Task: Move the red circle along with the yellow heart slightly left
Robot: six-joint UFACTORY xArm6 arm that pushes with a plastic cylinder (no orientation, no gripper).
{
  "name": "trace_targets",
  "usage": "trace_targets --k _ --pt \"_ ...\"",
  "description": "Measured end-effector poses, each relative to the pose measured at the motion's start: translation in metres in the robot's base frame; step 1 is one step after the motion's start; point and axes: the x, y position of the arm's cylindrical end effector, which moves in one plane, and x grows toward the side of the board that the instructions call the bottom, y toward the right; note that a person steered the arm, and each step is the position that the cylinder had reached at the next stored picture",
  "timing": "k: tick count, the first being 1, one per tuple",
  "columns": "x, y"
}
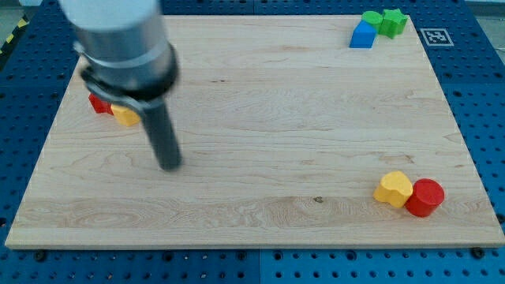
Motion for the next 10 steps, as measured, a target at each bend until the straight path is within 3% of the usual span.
trace_targets --k 1,2,3,4,6,10 --pt "0.049 0.102" --pt "0.057 0.220" --pt "0.067 0.263" --pt "0.067 0.269" --pt "0.067 0.353" --pt "0.045 0.354"
